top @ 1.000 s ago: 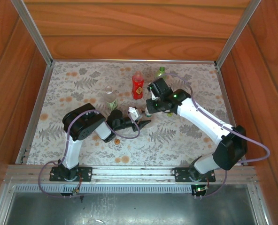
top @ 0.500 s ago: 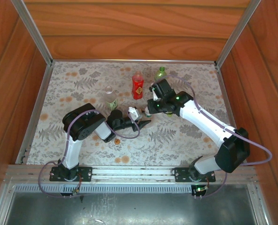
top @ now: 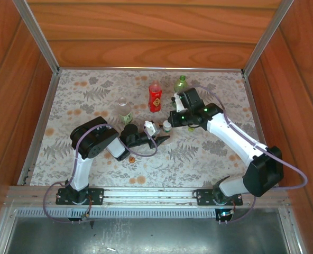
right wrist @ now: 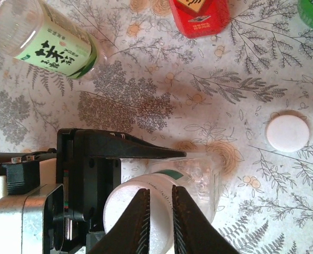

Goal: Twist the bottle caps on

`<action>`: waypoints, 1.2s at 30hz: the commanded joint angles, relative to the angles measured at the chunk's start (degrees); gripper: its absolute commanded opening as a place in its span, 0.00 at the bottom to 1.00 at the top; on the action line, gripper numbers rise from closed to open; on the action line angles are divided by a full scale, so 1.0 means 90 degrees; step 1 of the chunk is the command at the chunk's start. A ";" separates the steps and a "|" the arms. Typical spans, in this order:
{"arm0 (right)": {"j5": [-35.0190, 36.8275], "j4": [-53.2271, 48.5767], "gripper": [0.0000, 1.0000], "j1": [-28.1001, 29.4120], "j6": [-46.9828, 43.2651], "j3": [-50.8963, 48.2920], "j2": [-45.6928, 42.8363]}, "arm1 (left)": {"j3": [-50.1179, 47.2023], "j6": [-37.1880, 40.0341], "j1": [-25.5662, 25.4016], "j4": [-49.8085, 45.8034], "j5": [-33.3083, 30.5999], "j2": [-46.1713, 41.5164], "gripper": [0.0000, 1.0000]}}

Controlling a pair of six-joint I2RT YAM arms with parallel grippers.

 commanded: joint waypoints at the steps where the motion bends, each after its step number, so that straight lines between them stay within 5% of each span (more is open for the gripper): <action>1: -0.0920 -0.0755 0.16 0.0090 -0.0100 -0.0453 0.0065 | -0.0034 -0.0251 -0.0017 -0.0080 0.0101 -0.0098 0.56; 20: -0.1057 -0.0861 0.15 0.0088 -0.0227 -0.0812 -0.0657 | -0.0039 -0.0257 -0.0022 -0.0080 0.0075 -0.0098 0.56; 25: -0.0839 -0.0818 0.20 0.0094 -0.0359 -0.0662 -0.0904 | -0.0058 -0.0218 -0.0026 -0.0080 0.0084 -0.0110 0.56; 29: -0.0517 -0.0469 0.37 0.0087 -0.0484 -0.0626 -0.1075 | -0.0107 -0.0151 -0.0024 -0.0076 0.0108 -0.0158 0.56; 36: -0.0384 -0.0096 0.33 -0.0038 -0.0449 -0.0164 -0.0515 | -0.0127 -0.0071 -0.0038 -0.0080 0.0203 -0.0156 0.56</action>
